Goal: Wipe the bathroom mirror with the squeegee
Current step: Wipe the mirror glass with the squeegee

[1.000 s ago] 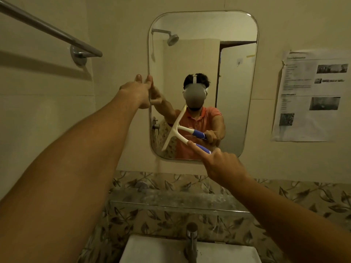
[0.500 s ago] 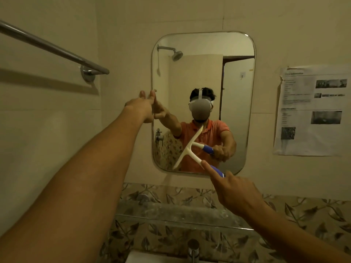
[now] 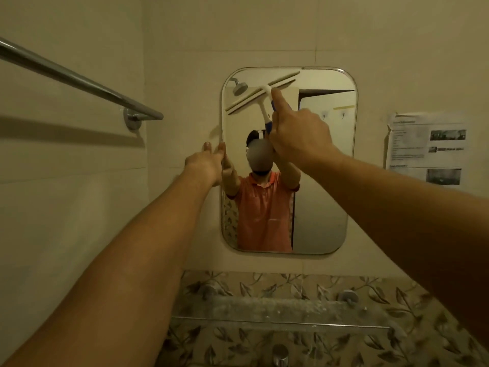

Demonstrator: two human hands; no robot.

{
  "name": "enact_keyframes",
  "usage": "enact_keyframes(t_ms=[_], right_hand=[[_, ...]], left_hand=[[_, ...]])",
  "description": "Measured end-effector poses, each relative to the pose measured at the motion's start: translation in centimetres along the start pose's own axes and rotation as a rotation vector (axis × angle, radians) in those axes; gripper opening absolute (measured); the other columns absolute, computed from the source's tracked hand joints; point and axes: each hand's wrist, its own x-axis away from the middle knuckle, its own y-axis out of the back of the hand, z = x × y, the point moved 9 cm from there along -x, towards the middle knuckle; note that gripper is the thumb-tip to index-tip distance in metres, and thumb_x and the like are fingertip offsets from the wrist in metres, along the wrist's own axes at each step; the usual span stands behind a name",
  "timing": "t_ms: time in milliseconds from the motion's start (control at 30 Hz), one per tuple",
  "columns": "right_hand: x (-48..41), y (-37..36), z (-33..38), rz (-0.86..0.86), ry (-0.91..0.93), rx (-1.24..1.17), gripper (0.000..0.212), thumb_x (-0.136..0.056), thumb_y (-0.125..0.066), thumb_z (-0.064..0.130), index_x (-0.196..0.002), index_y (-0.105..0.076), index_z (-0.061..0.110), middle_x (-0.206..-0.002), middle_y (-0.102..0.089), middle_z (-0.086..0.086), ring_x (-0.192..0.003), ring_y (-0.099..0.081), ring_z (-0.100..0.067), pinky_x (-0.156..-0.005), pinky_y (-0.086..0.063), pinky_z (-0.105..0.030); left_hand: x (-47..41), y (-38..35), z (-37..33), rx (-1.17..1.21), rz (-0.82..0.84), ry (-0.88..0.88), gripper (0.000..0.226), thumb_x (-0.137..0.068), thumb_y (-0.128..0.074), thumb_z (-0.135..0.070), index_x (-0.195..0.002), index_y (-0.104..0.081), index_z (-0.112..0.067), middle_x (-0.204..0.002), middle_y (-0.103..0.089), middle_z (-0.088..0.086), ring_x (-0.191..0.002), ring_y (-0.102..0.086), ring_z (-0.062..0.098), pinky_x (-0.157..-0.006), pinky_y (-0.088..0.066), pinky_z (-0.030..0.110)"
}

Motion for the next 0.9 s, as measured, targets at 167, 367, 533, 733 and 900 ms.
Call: enact_keyframes(t_ms=[167, 367, 533, 733, 900], right_hand=[[-0.4, -1.5, 0.1, 0.058, -0.046, 0.049, 0.074, -0.104, -0.05, 0.024, -0.16, -0.003, 0.035, -0.079, -0.054, -0.01, -0.061, -0.056, -0.022, -0.057, -0.056, -0.039], [3.9, -4.6, -1.7, 0.058, -0.097, 0.063, 0.082, -0.104, -0.054, 0.031, -0.159, 0.007, 0.037, -0.071, -0.054, -0.007, -0.052, -0.056, -0.02, -0.041, -0.043, -0.03], [7.8, -6.9, -2.2, 0.1, -0.12, 0.048, 0.076, -0.109, -0.041, 0.034, -0.157, 0.018, 0.04, -0.071, -0.054, -0.008, -0.052, -0.055, -0.02, -0.043, -0.048, -0.032], [12.8, -9.6, -3.7, 0.182, -0.144, 0.039, 0.082, -0.107, -0.04, 0.027, -0.152, 0.026, 0.046, -0.068, -0.049, -0.006, -0.052, -0.055, -0.021, -0.048, -0.056, -0.038], [17.2, -11.2, -4.8, 0.248, -0.139, 0.075, 0.09, -0.105, -0.044, 0.026, -0.152, 0.031, 0.041, -0.067, -0.045, 0.0, -0.05, -0.049, -0.014, -0.046, -0.047, -0.031]], left_hand=[[-0.2, 0.2, 0.4, -0.004, -0.017, -0.007, 0.097, -0.093, -0.058, -0.016, -0.158, 0.013, -0.027, -0.166, 0.008, 0.012, -0.141, -0.035, 0.04, -0.101, -0.045, 0.052], [0.5, 0.6, 0.2, -0.046, -0.03, -0.031, 0.088, -0.098, -0.05, -0.02, -0.159, 0.013, -0.025, -0.166, 0.006, 0.015, -0.14, -0.036, 0.039, -0.098, -0.045, 0.05], [0.5, 0.3, 0.4, -0.022, -0.037, -0.035, 0.088, -0.097, -0.05, -0.016, -0.159, 0.012, -0.028, -0.166, 0.004, 0.014, -0.139, -0.037, 0.04, -0.1, -0.045, 0.05], [0.7, 0.5, 0.6, -0.049, -0.03, -0.044, 0.088, -0.098, -0.049, -0.012, -0.158, 0.013, -0.031, -0.166, 0.006, 0.012, -0.14, -0.038, 0.039, -0.101, -0.044, 0.05], [0.9, 0.4, 0.3, -0.05, -0.026, -0.047, 0.088, -0.098, -0.048, -0.014, -0.158, 0.014, -0.03, -0.166, 0.006, 0.014, -0.138, -0.039, 0.04, -0.1, -0.045, 0.051]])
